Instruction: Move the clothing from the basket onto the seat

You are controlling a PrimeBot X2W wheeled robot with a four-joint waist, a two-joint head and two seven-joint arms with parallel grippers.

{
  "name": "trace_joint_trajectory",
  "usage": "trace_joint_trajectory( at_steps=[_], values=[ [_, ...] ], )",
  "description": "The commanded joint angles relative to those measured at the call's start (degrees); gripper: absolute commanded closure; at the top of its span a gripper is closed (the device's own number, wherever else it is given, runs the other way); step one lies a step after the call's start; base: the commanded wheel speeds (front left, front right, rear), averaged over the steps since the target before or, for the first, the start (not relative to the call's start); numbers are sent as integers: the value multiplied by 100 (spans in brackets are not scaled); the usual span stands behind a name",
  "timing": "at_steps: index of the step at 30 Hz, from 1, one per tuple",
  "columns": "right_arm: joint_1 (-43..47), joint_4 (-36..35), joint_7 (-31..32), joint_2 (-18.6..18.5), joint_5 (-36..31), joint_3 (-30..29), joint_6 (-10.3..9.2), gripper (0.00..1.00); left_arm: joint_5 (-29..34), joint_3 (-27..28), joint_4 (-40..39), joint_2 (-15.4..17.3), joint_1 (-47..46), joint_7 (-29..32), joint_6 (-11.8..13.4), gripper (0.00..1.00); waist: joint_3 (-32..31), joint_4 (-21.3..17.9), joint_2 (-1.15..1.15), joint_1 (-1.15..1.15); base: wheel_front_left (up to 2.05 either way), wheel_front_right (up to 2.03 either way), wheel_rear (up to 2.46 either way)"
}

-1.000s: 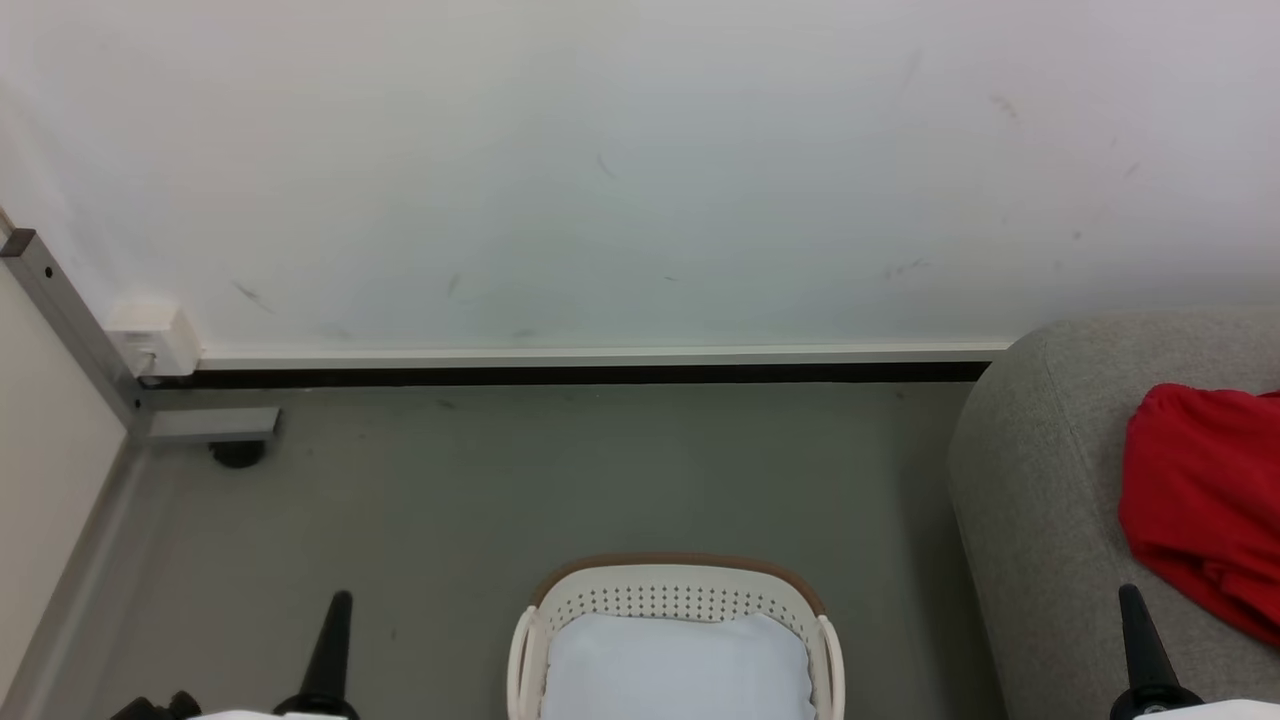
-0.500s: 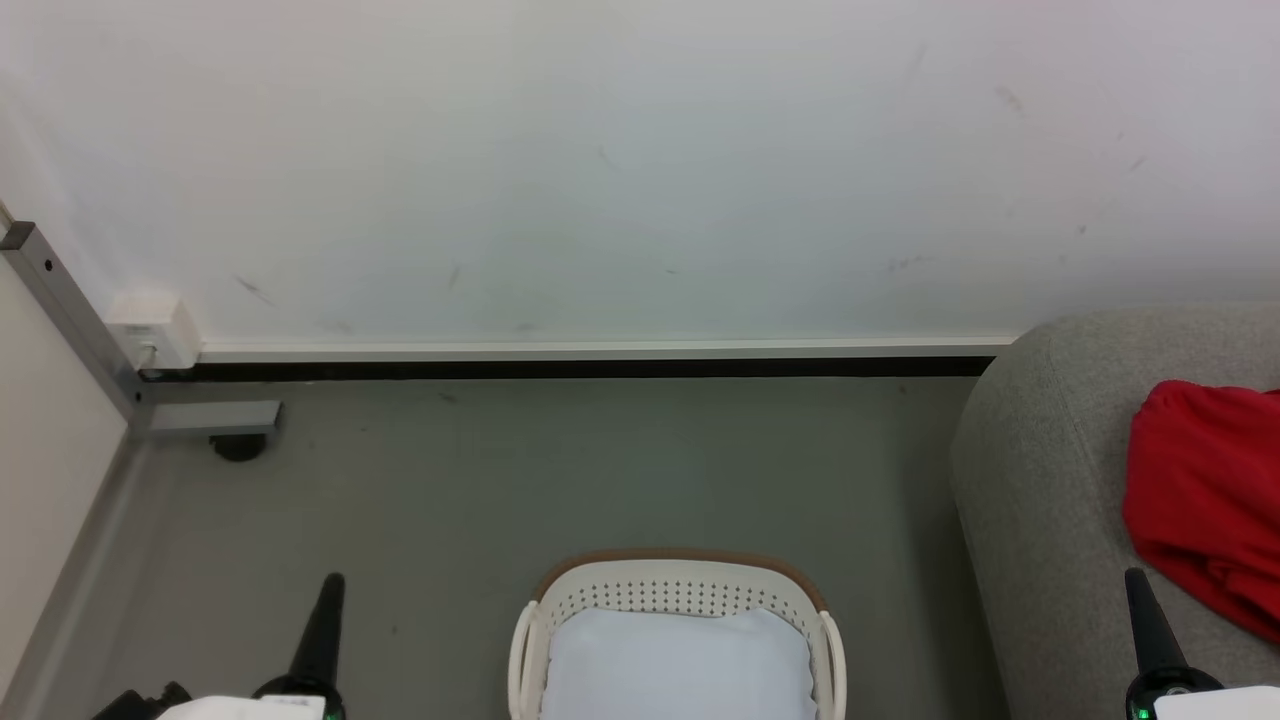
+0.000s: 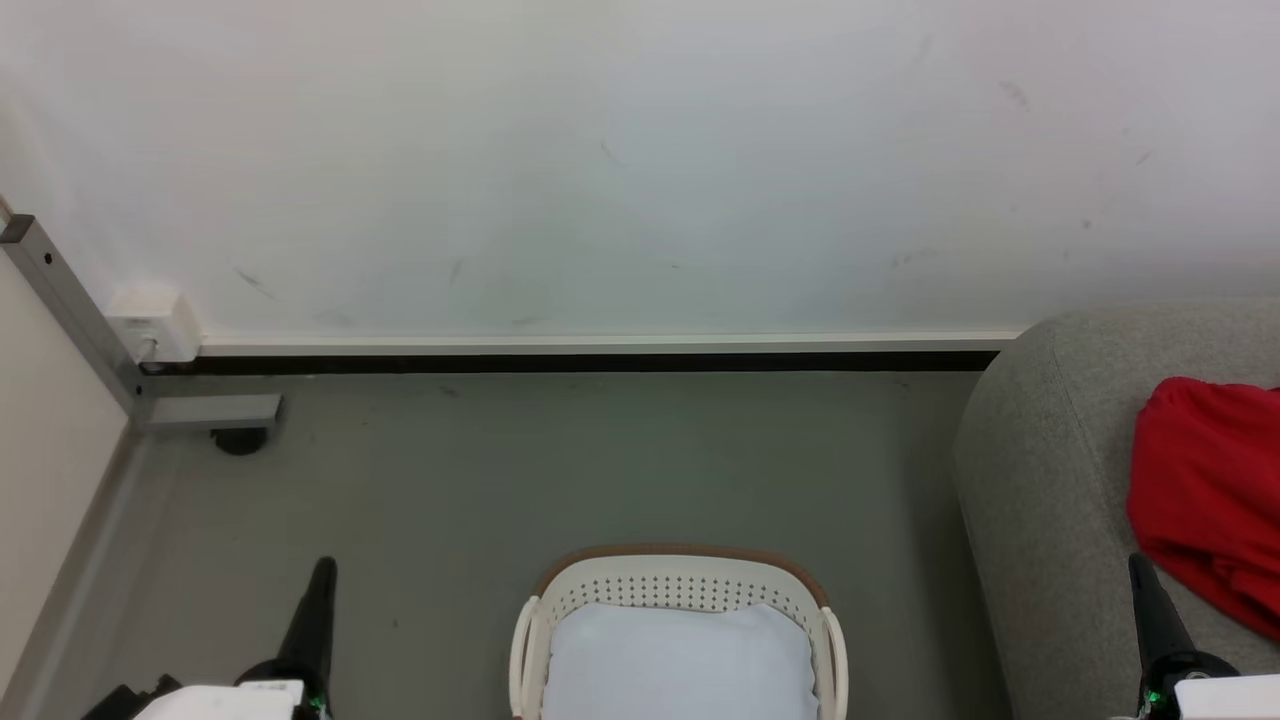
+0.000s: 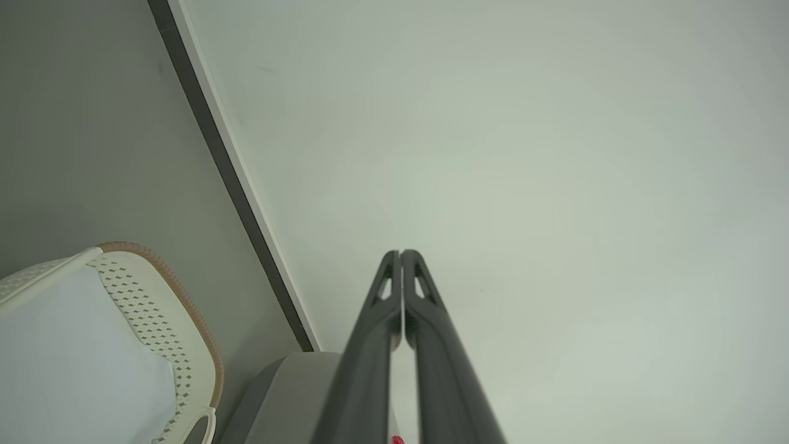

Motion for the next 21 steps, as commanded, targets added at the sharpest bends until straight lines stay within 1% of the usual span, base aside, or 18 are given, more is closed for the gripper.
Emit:
trace_joint_trajectory(
  at_steps=[1, 21],
  values=[
    [-90, -49, 34, -50, 126, -26, -10, 100, -122, 43, -24, 37, -75, 50, -16, 100, 5, 2, 0, 0, 0, 0, 0],
    [-191, -91, 249, -53, 971, -100, -12, 100, -912, 174, -8, 22, -214, 267, -19, 100, 75, 29, 0, 0, 0, 0, 0]
  ],
)
